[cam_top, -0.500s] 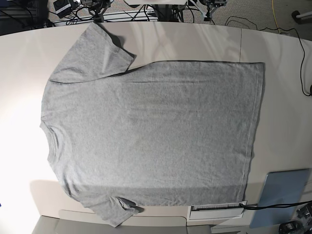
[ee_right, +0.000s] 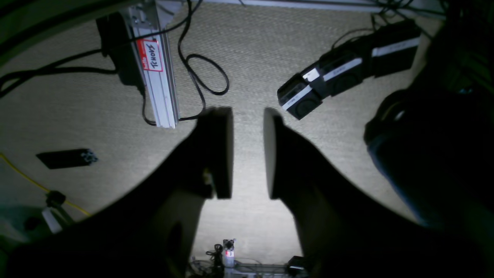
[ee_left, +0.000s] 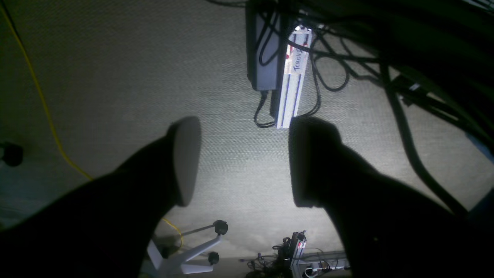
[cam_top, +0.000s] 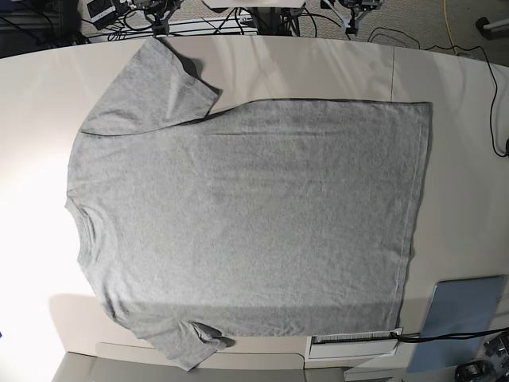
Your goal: Fold the T-shirt properly
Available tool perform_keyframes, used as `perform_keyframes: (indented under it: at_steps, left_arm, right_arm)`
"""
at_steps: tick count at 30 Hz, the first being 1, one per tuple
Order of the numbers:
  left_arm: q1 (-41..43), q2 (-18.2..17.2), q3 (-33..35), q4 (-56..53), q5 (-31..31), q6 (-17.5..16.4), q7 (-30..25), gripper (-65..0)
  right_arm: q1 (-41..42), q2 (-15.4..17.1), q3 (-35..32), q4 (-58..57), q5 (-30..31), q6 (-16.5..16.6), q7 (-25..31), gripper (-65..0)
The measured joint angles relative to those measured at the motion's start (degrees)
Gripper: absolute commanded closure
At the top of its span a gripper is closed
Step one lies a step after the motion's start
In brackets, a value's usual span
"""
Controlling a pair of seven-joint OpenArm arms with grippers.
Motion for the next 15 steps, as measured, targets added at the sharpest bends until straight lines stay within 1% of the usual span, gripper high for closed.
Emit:
perform_keyframes:
  at_steps: [11,15]
  left_arm:
    - [0.0,0.0,0.0,0.0,0.4,0.0,0.0,-37.3]
    - [2.8,0.0,0.0,3.1,0.4,0.0,-0.2,-37.3]
  right_arm:
    - [0.1,0.0,0.0,0.0,0.7,0.0,0.0,-14.4]
    - [-0.7,0.0,0.0,0.3,0.7,0.0,-0.7,-14.4]
